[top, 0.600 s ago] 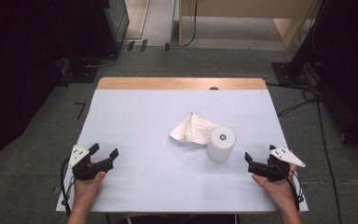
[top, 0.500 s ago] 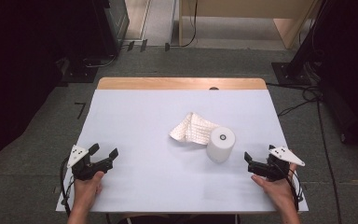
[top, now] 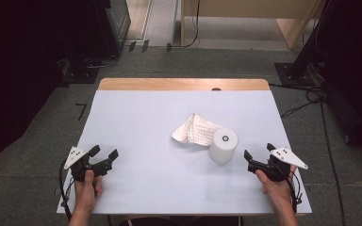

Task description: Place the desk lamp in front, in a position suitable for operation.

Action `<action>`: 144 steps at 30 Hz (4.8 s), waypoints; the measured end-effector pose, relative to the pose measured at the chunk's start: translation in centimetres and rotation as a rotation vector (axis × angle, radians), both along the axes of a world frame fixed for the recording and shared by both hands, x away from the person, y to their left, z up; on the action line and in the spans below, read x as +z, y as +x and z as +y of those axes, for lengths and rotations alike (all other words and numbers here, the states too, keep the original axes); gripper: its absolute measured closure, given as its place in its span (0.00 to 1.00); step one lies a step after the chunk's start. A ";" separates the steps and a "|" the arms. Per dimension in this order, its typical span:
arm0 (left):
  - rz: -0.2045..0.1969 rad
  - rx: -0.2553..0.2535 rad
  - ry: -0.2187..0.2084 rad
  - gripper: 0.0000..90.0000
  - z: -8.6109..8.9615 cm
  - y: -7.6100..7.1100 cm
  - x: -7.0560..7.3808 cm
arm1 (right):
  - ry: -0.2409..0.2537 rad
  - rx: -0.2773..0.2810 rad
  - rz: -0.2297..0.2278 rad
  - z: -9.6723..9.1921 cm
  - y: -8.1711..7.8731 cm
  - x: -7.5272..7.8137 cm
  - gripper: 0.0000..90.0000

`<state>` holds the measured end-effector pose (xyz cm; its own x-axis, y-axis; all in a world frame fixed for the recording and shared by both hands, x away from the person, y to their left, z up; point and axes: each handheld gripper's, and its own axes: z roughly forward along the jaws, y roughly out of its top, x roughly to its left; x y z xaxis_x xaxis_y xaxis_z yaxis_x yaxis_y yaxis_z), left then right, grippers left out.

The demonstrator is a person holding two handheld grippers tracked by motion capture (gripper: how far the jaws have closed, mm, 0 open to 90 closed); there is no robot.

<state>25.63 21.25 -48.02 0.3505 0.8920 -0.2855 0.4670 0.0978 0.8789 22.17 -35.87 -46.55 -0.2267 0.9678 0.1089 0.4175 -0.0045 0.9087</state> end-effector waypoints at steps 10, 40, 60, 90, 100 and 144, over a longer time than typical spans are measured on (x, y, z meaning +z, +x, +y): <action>-0.009 0.019 -0.024 0.16 0.2 -0.2 0.0 | 0.018 0.100 -0.019 2.3 0.0 2.4 0.13; 0.005 -0.038 0.014 0.17 -0.4 0.0 0.0 | -0.053 0.105 -0.016 9.3 3.4 1.7 0.09; 0.009 -0.052 0.012 0.17 -0.5 0.0 -0.1 | -0.052 0.334 -0.046 20.4 3.8 2.9 0.09; 0.020 -0.067 0.006 0.17 -0.5 0.2 -0.1 | -0.066 0.453 -0.042 27.6 4.7 1.8 0.08; 0.020 -0.069 0.007 0.17 -0.5 0.2 -0.1 | -0.033 0.476 -0.109 25.5 3.4 4.6 0.08; 0.028 -0.068 0.014 0.17 -0.6 0.3 -0.2 | -0.156 0.225 0.072 13.0 10.0 -1.0 0.92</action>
